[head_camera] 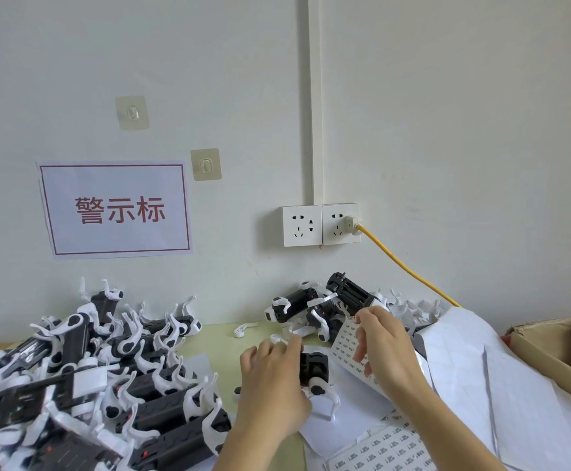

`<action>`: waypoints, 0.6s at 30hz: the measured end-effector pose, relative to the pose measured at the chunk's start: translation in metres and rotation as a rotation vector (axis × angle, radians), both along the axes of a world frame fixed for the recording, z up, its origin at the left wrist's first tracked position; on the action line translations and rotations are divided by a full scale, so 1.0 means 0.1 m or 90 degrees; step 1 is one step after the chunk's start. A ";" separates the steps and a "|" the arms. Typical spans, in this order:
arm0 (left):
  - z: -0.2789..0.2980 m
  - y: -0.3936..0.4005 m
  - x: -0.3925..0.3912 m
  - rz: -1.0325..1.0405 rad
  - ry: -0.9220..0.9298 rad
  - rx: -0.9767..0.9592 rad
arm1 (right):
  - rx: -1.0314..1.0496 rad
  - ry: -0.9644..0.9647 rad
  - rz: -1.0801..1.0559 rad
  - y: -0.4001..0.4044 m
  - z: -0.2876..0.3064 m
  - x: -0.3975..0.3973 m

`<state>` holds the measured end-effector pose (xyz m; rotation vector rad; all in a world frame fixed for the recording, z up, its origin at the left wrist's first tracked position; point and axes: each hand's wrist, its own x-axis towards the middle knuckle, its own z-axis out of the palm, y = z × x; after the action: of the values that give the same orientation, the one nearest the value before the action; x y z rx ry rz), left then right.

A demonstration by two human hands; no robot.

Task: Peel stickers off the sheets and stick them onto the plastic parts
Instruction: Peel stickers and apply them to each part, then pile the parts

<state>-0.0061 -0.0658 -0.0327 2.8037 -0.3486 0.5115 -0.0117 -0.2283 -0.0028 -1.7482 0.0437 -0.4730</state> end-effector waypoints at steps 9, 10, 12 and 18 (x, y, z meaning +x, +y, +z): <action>-0.02 0.06 0.04 0.073 -0.072 0.013 | -0.027 -0.017 0.024 0.01 0.03 -0.04; -0.01 0.06 0.04 0.086 -0.091 -0.008 | -0.018 -0.024 0.039 0.01 0.04 -0.06; 0.01 0.05 0.04 0.095 -0.139 -0.068 | 0.004 -0.037 0.091 0.00 0.08 -0.10; 0.06 -0.01 0.02 -0.010 -0.061 -0.464 | -0.067 -0.090 0.193 0.02 0.11 -0.14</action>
<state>-0.0036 -0.0668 -0.0262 2.0756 -0.1539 0.6178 -0.0262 -0.2266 0.0086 -1.7817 -0.3484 -0.3800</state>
